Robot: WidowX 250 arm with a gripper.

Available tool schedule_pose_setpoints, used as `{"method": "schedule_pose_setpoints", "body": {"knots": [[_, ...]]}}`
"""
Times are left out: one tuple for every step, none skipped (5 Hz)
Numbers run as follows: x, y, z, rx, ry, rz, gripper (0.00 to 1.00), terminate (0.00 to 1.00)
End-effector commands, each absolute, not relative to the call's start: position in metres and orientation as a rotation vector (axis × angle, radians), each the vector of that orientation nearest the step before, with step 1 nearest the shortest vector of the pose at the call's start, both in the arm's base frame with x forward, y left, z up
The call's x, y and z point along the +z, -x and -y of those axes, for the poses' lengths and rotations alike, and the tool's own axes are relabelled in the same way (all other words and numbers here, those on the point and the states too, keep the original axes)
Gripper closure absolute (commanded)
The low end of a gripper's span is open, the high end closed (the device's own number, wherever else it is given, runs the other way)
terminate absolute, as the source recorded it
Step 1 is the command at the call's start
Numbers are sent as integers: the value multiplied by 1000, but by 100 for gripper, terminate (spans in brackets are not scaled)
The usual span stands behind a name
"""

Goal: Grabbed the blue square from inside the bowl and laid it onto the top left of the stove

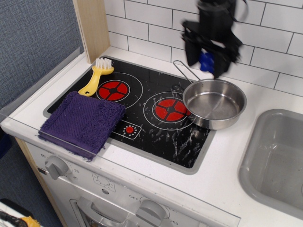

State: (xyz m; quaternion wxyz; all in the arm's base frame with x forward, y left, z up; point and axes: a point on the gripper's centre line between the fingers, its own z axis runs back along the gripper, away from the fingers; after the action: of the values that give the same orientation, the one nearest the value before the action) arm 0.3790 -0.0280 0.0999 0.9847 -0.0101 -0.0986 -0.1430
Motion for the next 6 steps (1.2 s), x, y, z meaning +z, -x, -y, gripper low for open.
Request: {"method": "schedule_pose_setpoints", "body": {"knots": [[109, -341, -61, -88, -100, 176, 100, 0], [82, -334, -92, -20, -122, 119, 100, 0], [58, -344, -90, -40, -130, 63, 100, 0], [39, -353, -84, -68, -115, 19, 100, 0], [31, -355, -81, -91, -104, 0, 100, 0], [29, -355, -84, -96, -95, -10, 0, 0]]}}
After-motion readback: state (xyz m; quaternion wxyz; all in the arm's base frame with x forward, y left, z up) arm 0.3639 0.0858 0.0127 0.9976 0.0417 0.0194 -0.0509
